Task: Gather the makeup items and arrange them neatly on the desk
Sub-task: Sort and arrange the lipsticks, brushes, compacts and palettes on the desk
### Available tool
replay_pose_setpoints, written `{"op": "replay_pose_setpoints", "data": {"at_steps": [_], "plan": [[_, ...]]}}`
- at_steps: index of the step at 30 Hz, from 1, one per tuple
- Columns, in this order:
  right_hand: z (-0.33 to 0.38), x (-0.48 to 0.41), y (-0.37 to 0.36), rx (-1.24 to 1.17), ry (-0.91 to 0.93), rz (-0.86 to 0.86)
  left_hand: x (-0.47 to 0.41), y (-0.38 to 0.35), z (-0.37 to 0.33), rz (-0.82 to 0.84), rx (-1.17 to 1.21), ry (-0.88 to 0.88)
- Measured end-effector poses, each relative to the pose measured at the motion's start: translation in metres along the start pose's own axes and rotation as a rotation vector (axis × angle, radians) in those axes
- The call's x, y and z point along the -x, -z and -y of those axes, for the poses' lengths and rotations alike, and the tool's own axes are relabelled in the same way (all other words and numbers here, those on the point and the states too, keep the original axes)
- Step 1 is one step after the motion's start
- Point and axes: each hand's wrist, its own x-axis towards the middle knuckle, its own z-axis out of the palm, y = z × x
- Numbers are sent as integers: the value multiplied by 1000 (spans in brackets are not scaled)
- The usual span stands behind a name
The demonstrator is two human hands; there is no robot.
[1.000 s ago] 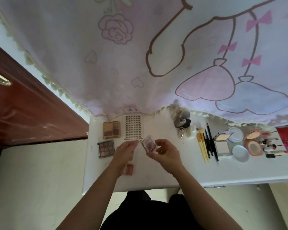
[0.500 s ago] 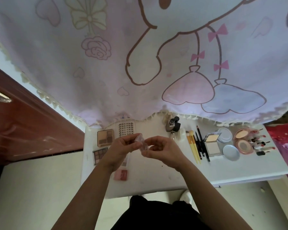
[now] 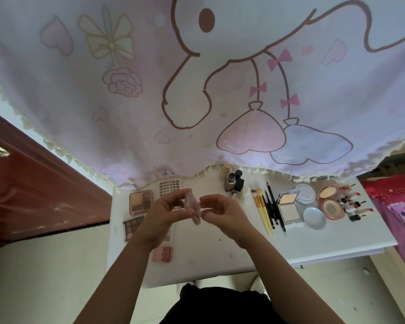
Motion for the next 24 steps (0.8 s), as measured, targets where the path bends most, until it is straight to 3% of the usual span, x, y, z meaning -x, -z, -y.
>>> {"op": "replay_pose_setpoints", "data": {"at_steps": [3,5,9,16,24], "plan": [[1,-2,9,-346,-160,39,1,1,-10,37,-269,-51],[3,-3,12,-416,-222,92,2,-1,-17,73,-388,-70],[6,-5,8,-362,-229,188,4,-7,-27,93,-465,-94],[8,-5,2,-309,-186,124,4,-11,-24,104,-487,-136],[3,-2,3,-291,-200,166,2,-16,-17,165,-469,-150]]}}
